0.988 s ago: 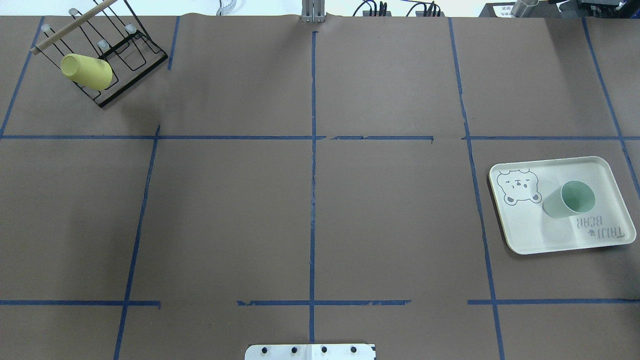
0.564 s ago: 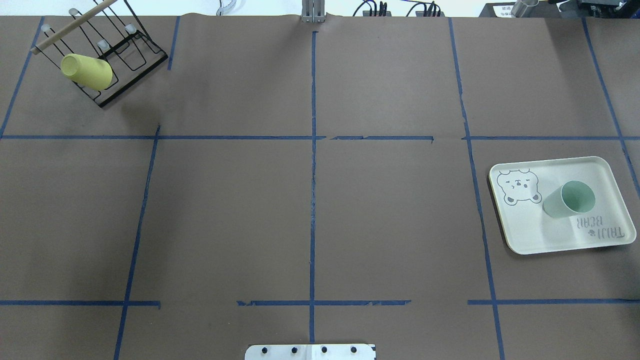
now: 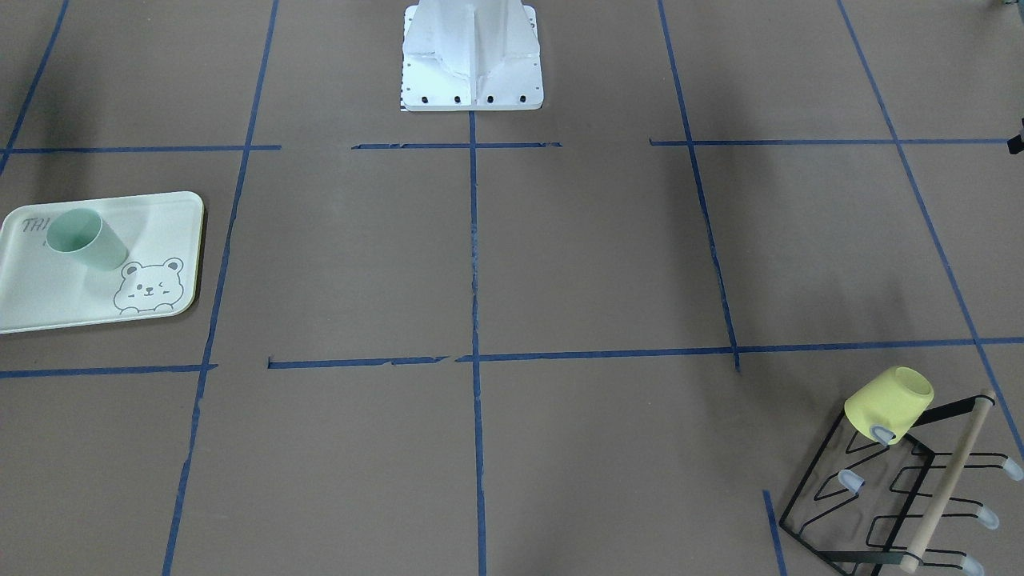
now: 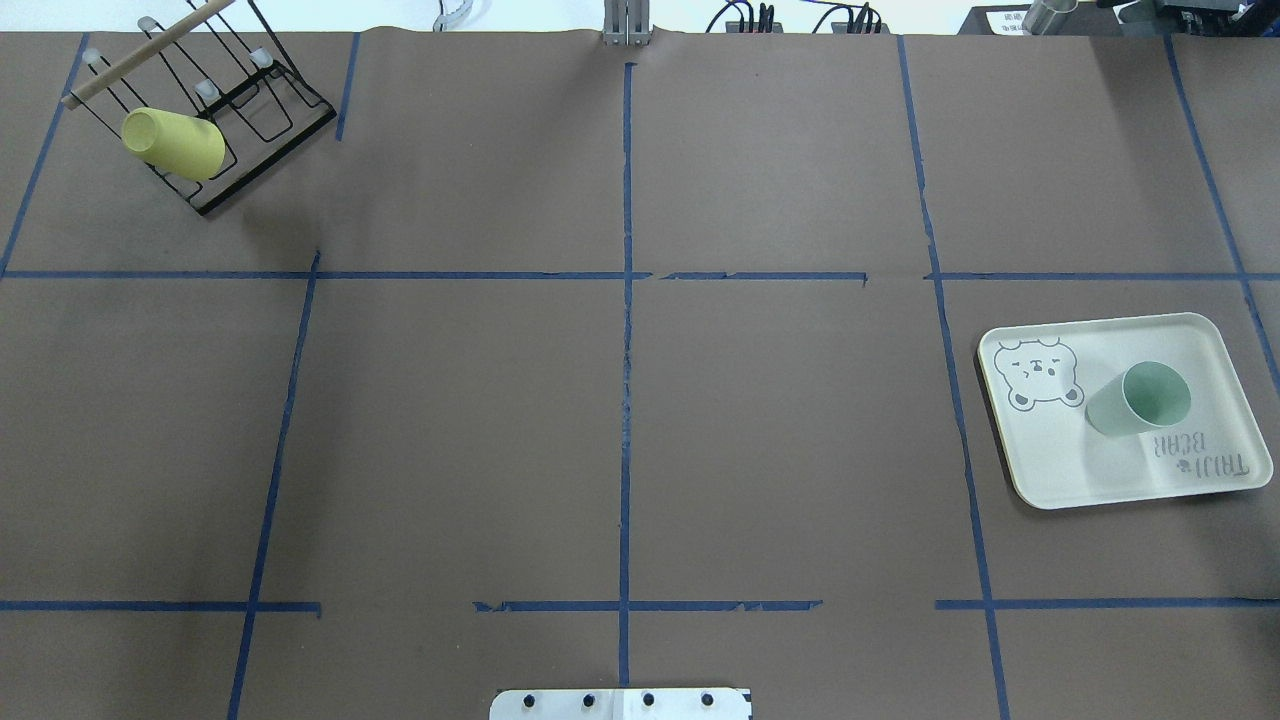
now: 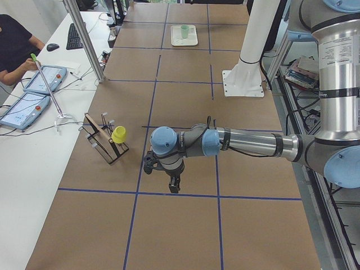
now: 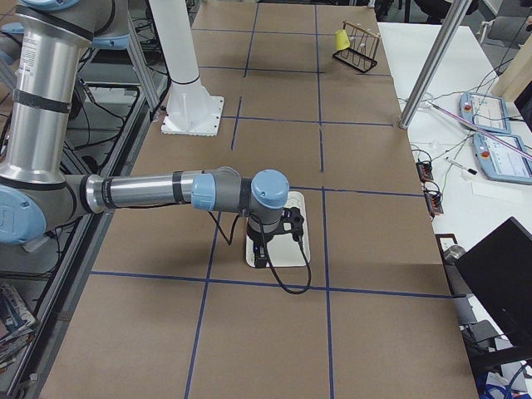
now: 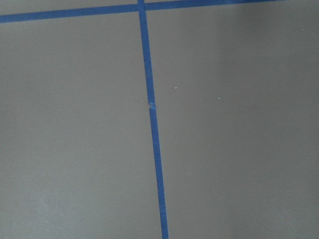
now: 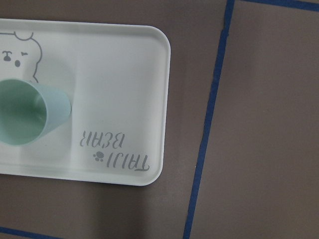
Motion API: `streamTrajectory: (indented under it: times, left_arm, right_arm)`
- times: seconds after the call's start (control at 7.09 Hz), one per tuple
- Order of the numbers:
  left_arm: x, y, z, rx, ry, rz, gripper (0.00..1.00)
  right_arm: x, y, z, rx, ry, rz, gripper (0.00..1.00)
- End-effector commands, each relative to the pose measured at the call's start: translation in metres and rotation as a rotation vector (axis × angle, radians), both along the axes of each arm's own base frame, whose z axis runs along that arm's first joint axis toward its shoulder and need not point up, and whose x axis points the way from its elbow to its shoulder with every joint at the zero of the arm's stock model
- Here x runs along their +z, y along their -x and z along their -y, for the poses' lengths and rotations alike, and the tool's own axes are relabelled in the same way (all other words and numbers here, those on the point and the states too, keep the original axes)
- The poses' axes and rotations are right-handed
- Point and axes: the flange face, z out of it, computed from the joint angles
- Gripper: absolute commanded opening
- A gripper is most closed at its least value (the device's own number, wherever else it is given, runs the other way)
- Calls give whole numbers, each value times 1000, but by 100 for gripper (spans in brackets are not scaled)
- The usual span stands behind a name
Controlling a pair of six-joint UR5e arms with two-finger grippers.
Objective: Left arm grabs green cup and hands to right arm on tray
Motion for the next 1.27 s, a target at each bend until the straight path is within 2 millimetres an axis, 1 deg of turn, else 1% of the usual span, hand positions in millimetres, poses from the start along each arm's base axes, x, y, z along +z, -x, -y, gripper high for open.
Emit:
streamTrajectory:
  times: [0.0,0.28,0.42,0.56,0.85,0.99,1.13]
  left_arm:
    - [4,0,1,-2,11,14,100]
    - [-4,-1,1,-8,-1,11,100]
    - [-1,-1,2,-4,-4,10,100]
    - [6,-2,4,-4,-11,10,100]
    - [8,-2,9,-4,-61,5,100]
    - [7,-3,12,-3,-72,5,100]
    - [10,-3,12,-5,-63,2,100]
  right_arm:
    - [4,-4,-6,4,5,-5,100]
    - [5,-4,-7,5,9,-6,100]
    - [4,-4,-7,4,5,-5,100]
    - [5,-4,-7,9,13,-8,100]
    - [6,-4,-8,12,18,-8,100]
    - [9,-5,-12,12,26,-9,100]
    - [10,-5,-12,11,28,-9,100]
